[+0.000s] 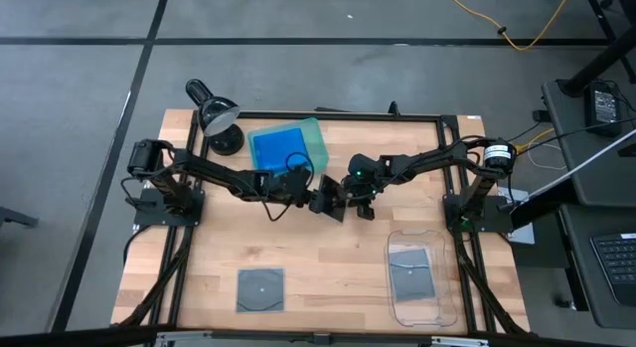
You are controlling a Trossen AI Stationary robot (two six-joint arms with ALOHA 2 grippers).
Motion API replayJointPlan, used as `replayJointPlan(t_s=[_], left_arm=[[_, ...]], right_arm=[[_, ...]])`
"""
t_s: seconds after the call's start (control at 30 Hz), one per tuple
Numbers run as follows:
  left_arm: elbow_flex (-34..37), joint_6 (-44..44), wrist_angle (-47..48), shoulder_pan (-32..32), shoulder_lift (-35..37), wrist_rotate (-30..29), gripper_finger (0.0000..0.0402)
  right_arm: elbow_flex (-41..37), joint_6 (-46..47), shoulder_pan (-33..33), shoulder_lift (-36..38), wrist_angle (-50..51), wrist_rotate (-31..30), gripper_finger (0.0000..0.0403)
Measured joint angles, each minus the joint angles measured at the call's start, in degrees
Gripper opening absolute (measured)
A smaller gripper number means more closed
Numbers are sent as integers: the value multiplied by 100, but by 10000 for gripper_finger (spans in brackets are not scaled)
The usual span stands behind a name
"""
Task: Pick & place jewel cases by type
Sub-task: Put the right black CD case into the transparent bin
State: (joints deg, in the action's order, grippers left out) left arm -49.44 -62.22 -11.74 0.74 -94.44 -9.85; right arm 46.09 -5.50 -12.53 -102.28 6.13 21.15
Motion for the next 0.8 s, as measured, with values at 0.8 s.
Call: replayJointPlan(t_s=[0.8], left_arm=[[-3,-294,111,-18,-157,-195,23]], right_arm=[[13,-61,0,5,241,-8,7]])
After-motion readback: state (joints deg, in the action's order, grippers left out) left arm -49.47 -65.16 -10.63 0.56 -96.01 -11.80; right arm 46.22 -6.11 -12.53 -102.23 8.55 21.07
